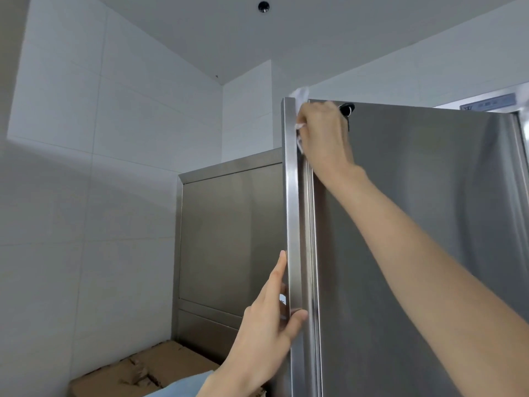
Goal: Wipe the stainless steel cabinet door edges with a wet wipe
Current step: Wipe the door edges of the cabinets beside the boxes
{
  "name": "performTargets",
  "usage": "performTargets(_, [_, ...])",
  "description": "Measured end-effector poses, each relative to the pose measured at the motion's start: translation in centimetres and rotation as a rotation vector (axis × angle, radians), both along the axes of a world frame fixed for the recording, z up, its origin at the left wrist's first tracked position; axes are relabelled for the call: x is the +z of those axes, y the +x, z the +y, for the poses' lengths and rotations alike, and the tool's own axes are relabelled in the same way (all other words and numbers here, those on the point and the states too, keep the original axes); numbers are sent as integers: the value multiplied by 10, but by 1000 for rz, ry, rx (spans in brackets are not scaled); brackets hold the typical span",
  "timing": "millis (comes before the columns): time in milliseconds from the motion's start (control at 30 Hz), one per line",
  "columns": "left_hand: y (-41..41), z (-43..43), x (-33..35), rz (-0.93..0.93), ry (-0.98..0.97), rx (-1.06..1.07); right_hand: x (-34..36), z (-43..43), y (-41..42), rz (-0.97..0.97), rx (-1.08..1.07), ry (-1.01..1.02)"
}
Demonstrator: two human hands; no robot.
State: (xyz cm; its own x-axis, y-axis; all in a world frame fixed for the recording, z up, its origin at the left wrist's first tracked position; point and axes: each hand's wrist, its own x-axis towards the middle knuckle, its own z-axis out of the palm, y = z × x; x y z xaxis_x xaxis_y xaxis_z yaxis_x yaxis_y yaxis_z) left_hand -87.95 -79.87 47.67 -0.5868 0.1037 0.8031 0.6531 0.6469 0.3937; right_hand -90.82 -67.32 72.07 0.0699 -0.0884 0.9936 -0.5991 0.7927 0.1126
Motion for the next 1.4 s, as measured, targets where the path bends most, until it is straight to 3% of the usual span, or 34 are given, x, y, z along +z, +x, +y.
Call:
performTargets(133, [-3,-1,0,10,7,-22,4,-1,1,-36,-7,-32])
performTargets(333, [-3,-2,-1,3,-16,-9,-127,18,6,-42,135,134])
performTargets(400, [-4,-2,2,-18,-1,-11,-113,22,5,-121,141,175])
performTargets(567, [-5,-6,-1,-37,46,-72,-51,16,-1,-123,141,24])
performTargets(867, [3,-15,25,-181,101,-252,-222,33,-4,-120,249,272])
performTargets(1067, [-16,7,126,-135,324,-278,-236,28,-8,-47,279,165])
performTargets(1267, [-31,17,161,-22,181,-151,-220,29,2,49,243,15])
performTargets(1333, [-33,16,160,-8,178,-136,-205,30,8,47,310,-112])
performTargets(1400, [-33,16,160,-5,187,-135,-199,22,12,-5,329,-116])
